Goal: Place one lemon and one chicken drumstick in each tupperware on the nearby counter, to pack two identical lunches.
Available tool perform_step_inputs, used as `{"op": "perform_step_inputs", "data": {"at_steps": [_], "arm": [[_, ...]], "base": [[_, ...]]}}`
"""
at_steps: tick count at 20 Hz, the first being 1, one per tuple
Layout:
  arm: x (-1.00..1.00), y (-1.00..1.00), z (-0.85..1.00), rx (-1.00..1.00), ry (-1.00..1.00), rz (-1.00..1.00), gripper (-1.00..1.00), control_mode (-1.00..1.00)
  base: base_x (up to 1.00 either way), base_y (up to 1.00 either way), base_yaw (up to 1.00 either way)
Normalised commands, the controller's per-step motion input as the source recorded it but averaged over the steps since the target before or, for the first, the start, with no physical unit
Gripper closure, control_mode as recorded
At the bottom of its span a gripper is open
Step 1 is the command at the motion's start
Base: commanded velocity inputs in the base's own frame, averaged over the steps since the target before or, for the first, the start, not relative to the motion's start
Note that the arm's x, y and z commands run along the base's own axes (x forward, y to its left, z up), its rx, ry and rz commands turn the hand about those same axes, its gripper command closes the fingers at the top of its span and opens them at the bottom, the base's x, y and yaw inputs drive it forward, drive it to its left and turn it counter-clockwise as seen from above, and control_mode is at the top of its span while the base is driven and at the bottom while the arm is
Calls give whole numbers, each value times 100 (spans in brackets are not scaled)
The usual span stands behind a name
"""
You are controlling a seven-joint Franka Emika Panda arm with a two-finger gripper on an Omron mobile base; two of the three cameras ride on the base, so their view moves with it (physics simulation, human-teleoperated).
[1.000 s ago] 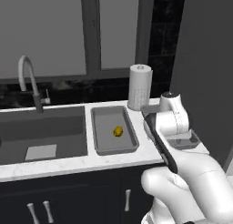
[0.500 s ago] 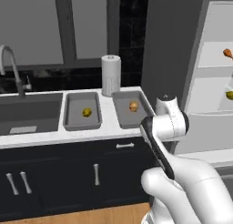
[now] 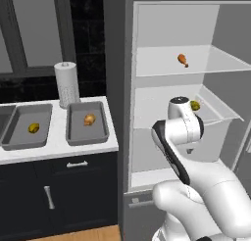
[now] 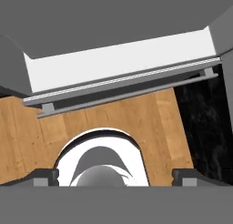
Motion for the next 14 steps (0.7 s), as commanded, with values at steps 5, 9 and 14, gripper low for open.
{"op": "perform_step_inputs", "data": {"at_steps": [5,9,14], "arm": [[0,0,0,0,0,0,-100,100],[0,0,0,0,0,0,-100,100],[0,0,0,0,0,0,-100,100]], "base": [[45,-44,-5],[52,-9,0],[60,-27,0]]}}
